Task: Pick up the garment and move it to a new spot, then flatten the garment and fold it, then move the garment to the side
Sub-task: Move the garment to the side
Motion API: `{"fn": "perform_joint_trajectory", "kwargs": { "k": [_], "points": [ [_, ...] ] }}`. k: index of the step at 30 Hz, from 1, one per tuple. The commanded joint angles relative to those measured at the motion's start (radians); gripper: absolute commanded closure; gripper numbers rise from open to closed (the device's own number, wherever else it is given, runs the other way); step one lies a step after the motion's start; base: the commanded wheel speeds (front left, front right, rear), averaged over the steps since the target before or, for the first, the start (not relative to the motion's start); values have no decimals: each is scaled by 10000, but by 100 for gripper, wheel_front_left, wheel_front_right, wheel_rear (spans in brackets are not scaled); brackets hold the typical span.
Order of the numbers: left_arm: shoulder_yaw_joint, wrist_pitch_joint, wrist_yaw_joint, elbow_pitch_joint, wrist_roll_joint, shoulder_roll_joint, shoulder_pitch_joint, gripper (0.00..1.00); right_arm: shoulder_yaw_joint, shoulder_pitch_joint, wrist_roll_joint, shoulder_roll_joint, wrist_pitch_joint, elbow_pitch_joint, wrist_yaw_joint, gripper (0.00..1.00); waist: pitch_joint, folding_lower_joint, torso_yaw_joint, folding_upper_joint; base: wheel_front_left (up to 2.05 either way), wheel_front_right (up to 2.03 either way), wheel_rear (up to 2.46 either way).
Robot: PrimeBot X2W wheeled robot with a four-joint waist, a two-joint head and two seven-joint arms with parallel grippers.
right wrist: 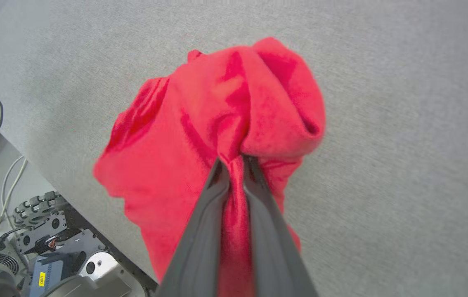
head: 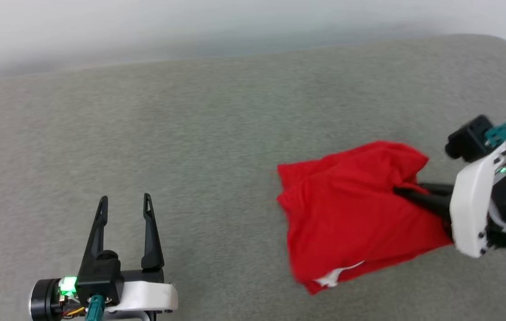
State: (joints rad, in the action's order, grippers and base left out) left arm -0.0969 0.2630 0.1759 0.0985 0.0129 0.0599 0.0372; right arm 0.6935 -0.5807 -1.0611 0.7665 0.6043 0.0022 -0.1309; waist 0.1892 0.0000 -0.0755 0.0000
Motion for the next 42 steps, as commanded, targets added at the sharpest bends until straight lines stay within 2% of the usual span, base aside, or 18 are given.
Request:
{"fn": "perform_joint_trajectory", "kwargs": {
  "k": [1, 8, 12, 17, 24, 31, 32, 33, 34, 38, 42],
  "points": [
    [62, 22, 37, 84, 3, -2, -71, 0, 78, -449, 207, 288, 45, -214, 3, 100, 275, 0, -750, 0, 0, 0, 0],
    [270, 22, 51, 319, -144, 233, -533, 0, 237, -1634, 996, 1178, -197, -23, 3, 100, 1354, 0, -1907, 0, 0, 0, 0],
    [306, 22, -1, 392, -212, 450, -937, 0, 272, -2188, 1634, 1644, -656, 852, 5, 100, 2052, 0, -2206, 0, 0, 0, 0],
    [296, 22, -30, 577, -301, 721, -1407, 0, 195, -2856, 2319, 2018, -1334, 2521, 5, 100, 2834, 0, -2295, 0, 0, 0, 0],
    [362, 22, 46, 890, -326, 1066, -1862, 0, -315, -3766, 2559, 1758, -1986, 4949, 7, 100, 3829, 0, -2248, 0, 0, 0, 0],
    [238, 20, 90, 972, -297, 1228, -2142, 0, -520, -4272, 2808, 1175, -2498, 6505, 7, 100, 4277, 0, -2138, 0, 0, 0, 0],
    [218, 20, 100, 927, -269, 1231, -2164, 0, -519, -4331, 2933, 1134, -2595, 6697, 7, 93, 4227, 0, -2119, 0, 0, 0, 0],
    [200, 19, 111, 892, -241, 1222, -2171, 0, -489, -4365, 3090, 1074, -2681, 6891, 7, 31, 4144, 0, -2097, 0, 0, 0, 0],
    [183, 19, 136, 880, -213, 1208, -2158, 0, -482, -4380, 3243, 994, -2803, 7067, 7, 0, 4047, 0, -2072, 0, 0, 0, 0],
    [167, 22, 194, 812, -131, 1114, -2028, 0, -673, -4443, 3417, 712, -3246, 7492, 5, 0, 3572, 0, -1967, 0, 0, 0, 0],
    [139, 22, 264, 731, -28, 937, -1740, 0, -984, -4546, 4142, 695, -4544, 7796, 7, 0, 2808, 0, -1752, 0, 0, 0, 0]
  ]
}}
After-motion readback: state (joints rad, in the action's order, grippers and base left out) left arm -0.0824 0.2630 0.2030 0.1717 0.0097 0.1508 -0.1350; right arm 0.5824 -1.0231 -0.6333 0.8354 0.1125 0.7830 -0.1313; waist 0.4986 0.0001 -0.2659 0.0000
